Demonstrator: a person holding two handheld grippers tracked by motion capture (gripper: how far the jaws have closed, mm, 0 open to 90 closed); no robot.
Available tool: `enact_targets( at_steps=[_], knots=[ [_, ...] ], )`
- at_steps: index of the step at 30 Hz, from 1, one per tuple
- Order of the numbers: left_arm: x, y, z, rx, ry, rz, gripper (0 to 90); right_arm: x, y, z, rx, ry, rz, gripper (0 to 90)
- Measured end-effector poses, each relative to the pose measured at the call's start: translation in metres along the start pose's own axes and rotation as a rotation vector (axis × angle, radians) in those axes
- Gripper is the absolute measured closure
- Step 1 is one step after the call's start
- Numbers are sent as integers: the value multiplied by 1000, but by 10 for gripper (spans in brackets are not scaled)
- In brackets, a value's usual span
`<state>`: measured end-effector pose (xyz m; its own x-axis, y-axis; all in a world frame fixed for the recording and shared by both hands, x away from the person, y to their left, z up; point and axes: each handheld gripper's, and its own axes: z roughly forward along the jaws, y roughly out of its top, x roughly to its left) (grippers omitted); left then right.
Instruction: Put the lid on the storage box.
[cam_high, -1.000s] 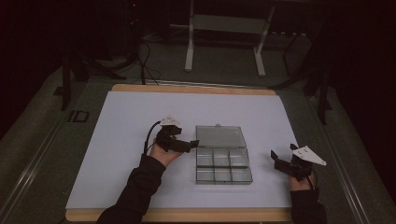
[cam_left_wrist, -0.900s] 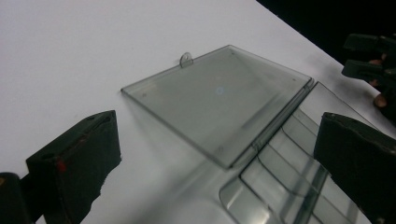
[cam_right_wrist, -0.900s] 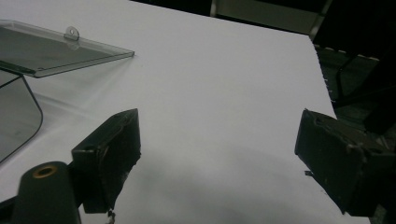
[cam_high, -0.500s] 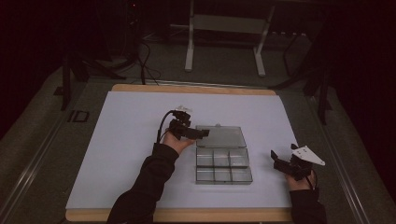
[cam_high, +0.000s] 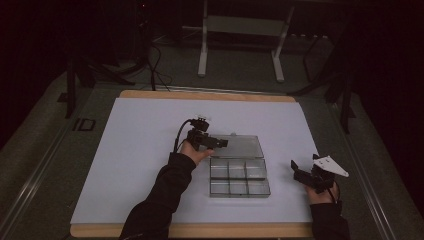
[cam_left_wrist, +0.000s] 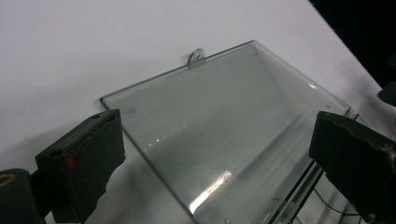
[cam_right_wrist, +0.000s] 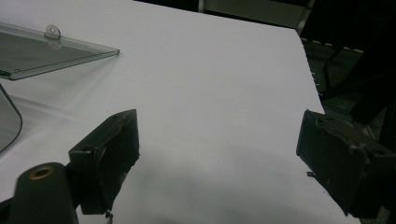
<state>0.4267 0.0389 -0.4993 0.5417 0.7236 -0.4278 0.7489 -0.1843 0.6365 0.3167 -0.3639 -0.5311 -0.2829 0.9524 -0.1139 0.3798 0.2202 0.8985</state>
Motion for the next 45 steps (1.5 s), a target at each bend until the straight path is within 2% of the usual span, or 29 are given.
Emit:
enact_targets(
  at_steps=[1,2,4,8,10,12,13,16,18,21,25,27,29,31,33,38,42,45],
  knots=[
    [0,-2,1,3,-24,-6,46,0,0,0,1,1,-1,129],
    [0,-3,1,4,-15,-9,53,0,0,0,1,0,-3,130],
    [0,-6,1,10,-28,-16,54,0,0,0,5,-1,-3,130],
    [4,-13,4,24,-28,-41,76,2,0,1,5,-8,-14,130],
    [6,-16,6,28,-48,-58,86,2,0,0,5,-11,-13,130],
    [9,-18,7,33,-66,-65,132,1,0,0,6,-14,-7,130],
    [10,-20,9,34,-58,-72,133,1,0,0,5,-16,-6,130],
    [12,-23,11,39,-71,-89,152,1,0,1,7,-20,-7,130],
    [15,-25,13,48,-101,-104,161,2,0,1,7,-21,-11,130],
    [17,-26,14,48,-134,-105,211,2,0,1,8,-23,-11,131],
    [21,-28,12,46,-145,-107,318,2,0,1,11,-24,-13,137],
    [23,-28,12,46,-160,-115,351,2,0,1,12,-23,-16,138],
    [26,-29,13,44,-198,-145,383,4,1,2,20,-20,-29,152],
    [26,-29,12,42,-217,-148,416,4,1,2,23,-21,-34,152],
    [25,-28,10,27,-228,-135,468,4,1,2,23,-21,-33,152],
    [21,-25,4,5,-215,-89,545,4,1,2,27,-31,-31,151],
    [19,-24,-4,-32,-212,-49,621,8,3,4,54,-25,-45,151],
    [19,-25,-7,-48,-217,-40,658,13,5,5,58,-14,-72,151]
  ],
)
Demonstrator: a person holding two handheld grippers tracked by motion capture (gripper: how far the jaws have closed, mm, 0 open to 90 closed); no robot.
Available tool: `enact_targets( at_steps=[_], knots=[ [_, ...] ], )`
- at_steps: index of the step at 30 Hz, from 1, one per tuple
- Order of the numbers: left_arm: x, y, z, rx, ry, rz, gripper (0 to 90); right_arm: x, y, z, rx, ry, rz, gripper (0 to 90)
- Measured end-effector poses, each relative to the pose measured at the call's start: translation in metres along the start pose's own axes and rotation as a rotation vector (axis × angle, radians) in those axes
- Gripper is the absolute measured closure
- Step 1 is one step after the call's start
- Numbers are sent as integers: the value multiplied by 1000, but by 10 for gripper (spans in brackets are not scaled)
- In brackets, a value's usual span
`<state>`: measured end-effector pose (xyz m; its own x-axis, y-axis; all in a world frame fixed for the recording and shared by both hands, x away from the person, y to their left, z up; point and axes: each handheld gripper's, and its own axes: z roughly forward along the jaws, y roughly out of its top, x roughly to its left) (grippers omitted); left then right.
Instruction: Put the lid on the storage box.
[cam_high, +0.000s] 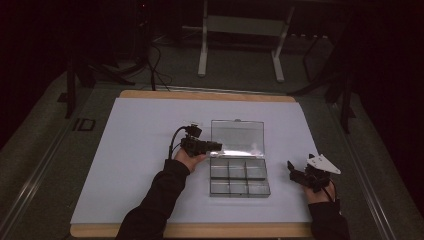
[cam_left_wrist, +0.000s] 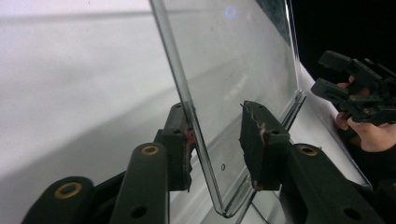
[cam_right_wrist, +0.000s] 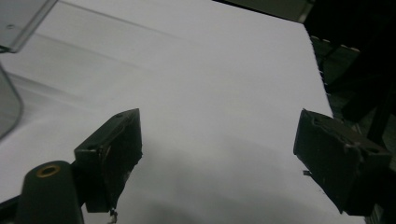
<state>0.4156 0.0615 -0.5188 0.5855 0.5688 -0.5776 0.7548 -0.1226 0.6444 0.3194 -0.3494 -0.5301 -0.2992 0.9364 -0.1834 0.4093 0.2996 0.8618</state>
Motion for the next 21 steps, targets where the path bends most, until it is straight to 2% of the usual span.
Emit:
enact_targets(
  at_steps=[2,5,6,10,11,13,16,21],
  knots=[
    [0,-1,-1,-7,-3,1,668,2,3,0,0,11,-5,152],
    [-1,-1,-4,-16,-17,7,696,5,12,-1,-5,63,10,176],
    [-1,-1,-5,-17,-20,18,705,7,16,-2,-9,86,16,184],
    [-4,-1,-9,-18,-22,57,743,15,32,-6,-40,130,-11,190],
    [-5,-1,-10,-19,-20,71,747,17,35,-6,-47,143,-14,213],
    [-6,-1,-11,-19,-15,91,749,21,46,-7,-69,177,-17,215],
    [-7,-2,-12,-23,-12,125,750,26,56,-6,-88,205,-22,214],
    [-7,-3,-12,-28,-13,133,754,35,73,3,-103,276,-19,224]
  ],
)
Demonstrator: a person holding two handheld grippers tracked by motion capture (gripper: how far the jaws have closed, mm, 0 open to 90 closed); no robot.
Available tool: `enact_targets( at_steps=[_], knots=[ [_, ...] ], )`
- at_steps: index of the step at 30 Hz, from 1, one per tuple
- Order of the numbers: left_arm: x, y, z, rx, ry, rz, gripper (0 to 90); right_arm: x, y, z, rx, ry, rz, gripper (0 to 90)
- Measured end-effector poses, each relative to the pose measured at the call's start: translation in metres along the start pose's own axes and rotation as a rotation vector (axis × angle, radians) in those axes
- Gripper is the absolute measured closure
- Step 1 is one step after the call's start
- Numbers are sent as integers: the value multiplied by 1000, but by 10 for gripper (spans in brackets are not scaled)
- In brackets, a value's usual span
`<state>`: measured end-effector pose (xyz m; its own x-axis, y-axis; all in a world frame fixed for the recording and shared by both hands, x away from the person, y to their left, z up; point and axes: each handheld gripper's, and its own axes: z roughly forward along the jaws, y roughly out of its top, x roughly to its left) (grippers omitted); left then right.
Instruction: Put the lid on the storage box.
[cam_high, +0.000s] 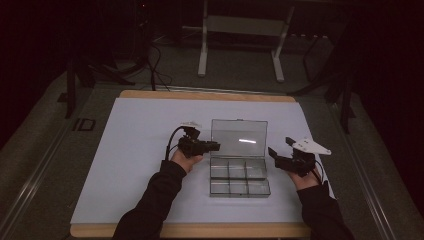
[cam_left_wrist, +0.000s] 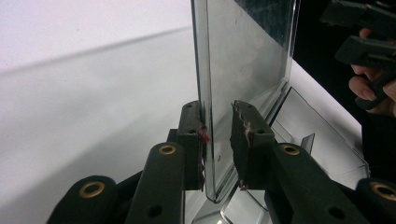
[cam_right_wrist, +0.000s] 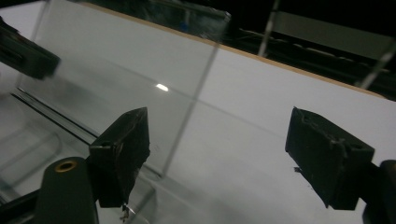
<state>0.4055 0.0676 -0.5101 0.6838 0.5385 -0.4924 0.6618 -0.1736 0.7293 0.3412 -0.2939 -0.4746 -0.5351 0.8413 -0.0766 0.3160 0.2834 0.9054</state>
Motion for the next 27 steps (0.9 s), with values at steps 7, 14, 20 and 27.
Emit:
enact_targets(
  at_steps=[7,14,20,27],
  knots=[
    [0,-2,-2,-10,-11,34,767,0,10,19,-4,72,32,313],
    [0,-4,-4,-21,-20,77,773,2,13,35,46,113,30,450],
    [0,-3,-4,-21,-14,84,769,5,9,43,90,148,18,614],
    [-7,-2,-7,-14,43,118,763,2,12,42,117,161,31,677]
  ],
)
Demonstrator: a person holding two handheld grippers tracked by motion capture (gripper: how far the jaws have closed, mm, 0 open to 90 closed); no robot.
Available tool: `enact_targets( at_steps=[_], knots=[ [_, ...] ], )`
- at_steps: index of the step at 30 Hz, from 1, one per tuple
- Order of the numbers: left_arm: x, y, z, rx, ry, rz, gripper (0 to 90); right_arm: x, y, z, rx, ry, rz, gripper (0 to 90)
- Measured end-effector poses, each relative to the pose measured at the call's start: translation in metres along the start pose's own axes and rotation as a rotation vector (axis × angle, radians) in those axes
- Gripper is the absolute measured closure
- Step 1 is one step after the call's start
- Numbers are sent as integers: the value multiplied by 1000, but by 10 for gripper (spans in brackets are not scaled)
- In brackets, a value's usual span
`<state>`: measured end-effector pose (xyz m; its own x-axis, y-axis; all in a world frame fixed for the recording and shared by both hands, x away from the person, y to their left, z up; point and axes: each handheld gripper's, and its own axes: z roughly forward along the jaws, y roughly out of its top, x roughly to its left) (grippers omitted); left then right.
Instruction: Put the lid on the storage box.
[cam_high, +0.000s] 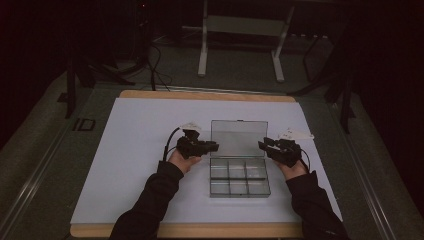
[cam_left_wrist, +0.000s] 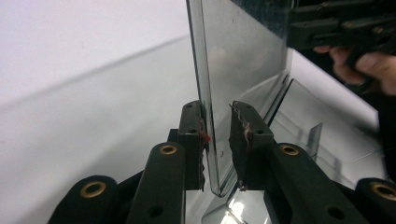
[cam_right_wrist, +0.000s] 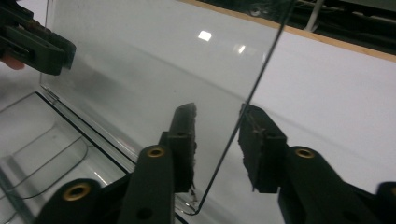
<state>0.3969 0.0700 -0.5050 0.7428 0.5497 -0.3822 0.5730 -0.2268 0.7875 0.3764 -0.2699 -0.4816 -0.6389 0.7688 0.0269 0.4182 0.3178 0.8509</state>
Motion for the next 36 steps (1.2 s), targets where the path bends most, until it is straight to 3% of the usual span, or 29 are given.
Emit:
enact_targets(
  at_steps=[17,28,36],
  knots=[
    [-14,-2,-23,-15,33,44,811,7,-5,-27,-23,1,-83,841],
    [-20,-7,-29,-19,40,75,828,10,-10,-36,-38,14,-109,851],
    [-31,-13,-34,1,56,122,825,14,-21,-46,-68,49,-149,850]
  ],
)
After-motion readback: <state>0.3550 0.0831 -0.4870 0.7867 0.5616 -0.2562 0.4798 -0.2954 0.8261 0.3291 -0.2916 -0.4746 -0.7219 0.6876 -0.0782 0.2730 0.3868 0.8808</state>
